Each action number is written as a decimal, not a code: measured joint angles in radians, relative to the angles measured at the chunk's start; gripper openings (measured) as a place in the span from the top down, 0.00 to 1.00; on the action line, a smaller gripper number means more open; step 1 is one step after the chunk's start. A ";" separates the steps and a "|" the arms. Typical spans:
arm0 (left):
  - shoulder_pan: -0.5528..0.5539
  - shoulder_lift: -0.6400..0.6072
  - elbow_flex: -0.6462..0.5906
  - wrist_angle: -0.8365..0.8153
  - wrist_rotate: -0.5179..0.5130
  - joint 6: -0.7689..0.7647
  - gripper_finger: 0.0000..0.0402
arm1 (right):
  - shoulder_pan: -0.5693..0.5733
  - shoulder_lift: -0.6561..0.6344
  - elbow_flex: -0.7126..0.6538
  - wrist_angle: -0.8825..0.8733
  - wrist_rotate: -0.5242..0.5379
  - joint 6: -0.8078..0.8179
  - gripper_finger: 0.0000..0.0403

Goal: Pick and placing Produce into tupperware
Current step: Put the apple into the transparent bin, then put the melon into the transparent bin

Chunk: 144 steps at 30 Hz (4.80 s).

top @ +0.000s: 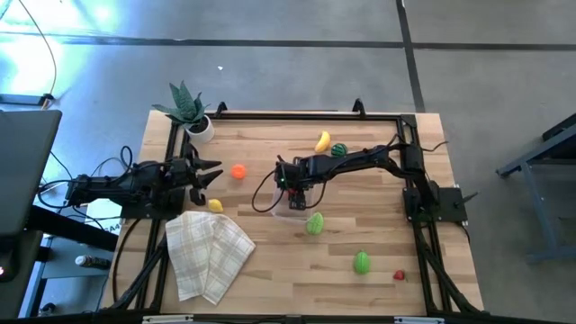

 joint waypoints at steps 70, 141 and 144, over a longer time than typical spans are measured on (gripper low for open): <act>0.000 0.000 0.000 -0.048 0.000 0.000 0.72 | -0.002 -0.041 0.352 -0.531 -0.075 0.104 0.22; 0.000 0.629 1.035 -1.337 -0.164 0.182 0.72 | 0.401 -1.241 -0.650 -0.256 0.036 0.921 0.22; 0.000 0.685 1.035 -1.358 -0.160 0.227 0.72 | 0.404 -1.241 -0.650 -0.261 -0.026 0.939 0.22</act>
